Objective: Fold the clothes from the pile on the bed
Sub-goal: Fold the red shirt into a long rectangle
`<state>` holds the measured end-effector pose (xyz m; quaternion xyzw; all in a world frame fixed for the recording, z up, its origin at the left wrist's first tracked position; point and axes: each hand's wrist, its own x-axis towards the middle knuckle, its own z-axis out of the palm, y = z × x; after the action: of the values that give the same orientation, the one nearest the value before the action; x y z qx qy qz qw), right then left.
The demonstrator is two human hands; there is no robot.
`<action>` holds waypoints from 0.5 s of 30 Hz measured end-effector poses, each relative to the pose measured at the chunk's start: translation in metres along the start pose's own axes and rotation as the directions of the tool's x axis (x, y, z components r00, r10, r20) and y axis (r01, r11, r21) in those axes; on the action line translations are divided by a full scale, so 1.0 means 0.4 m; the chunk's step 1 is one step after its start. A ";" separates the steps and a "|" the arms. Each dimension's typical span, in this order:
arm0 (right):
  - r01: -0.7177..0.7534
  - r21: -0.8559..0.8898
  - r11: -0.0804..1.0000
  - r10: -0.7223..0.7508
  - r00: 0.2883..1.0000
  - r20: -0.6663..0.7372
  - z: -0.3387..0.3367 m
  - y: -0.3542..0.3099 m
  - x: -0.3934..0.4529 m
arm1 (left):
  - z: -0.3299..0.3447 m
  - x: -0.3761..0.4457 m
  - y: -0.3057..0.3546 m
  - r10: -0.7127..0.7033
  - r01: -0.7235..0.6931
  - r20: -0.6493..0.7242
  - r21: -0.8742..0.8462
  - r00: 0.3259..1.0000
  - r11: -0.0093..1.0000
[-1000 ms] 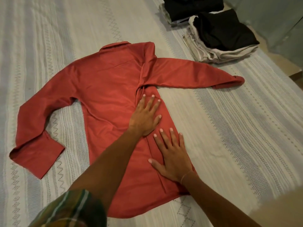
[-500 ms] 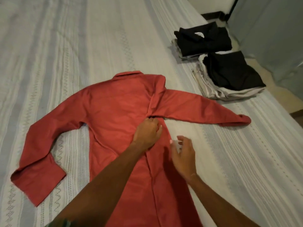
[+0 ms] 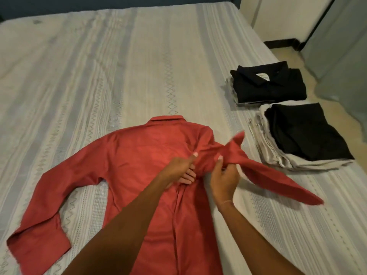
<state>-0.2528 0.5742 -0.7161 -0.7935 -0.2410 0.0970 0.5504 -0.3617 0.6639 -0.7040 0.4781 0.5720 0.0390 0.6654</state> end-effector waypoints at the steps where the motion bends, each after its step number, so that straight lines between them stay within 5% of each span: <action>1: 0.213 -0.136 0.967 -0.207 0.977 0.058 0.012 -0.035 -0.015 | -0.023 -0.013 0.024 -0.007 0.008 0.008 -0.103 1.000 0.995; 3: 0.565 -0.367 0.739 -0.466 0.822 0.327 0.051 -0.075 -0.063 | -0.074 -0.033 0.056 0.033 -0.025 0.016 -0.363 0.999 0.931; 6: 0.813 -0.256 0.524 -0.482 0.530 0.698 0.092 -0.119 -0.136 | -0.179 -0.066 0.069 0.089 -0.068 -0.006 -0.697 0.996 0.714; 9: 0.913 -0.186 0.363 -0.468 0.352 0.811 0.140 -0.080 -0.177 | -0.295 -0.081 0.020 0.046 -0.061 -0.040 -0.721 0.998 0.690; 10: 0.915 -0.119 0.385 -0.446 0.297 0.844 0.139 -0.060 -0.180 | -0.318 -0.074 -0.009 0.002 -0.039 -0.055 -0.678 0.998 0.734; 12: 0.859 -0.018 0.512 -0.478 0.302 0.825 0.120 -0.031 -0.167 | -0.347 -0.056 -0.062 -0.104 -0.037 -0.223 -0.552 0.969 0.833; 15: 0.732 -0.153 0.664 -0.491 0.581 0.649 0.091 -0.006 -0.121 | -0.367 -0.030 -0.109 -0.121 -0.109 -0.439 -0.464 0.890 0.879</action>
<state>-0.3106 0.5813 -0.7328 -0.6866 -0.6691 0.0695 0.2756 -0.5046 0.7201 -0.7088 0.2751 0.6856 0.2873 0.6097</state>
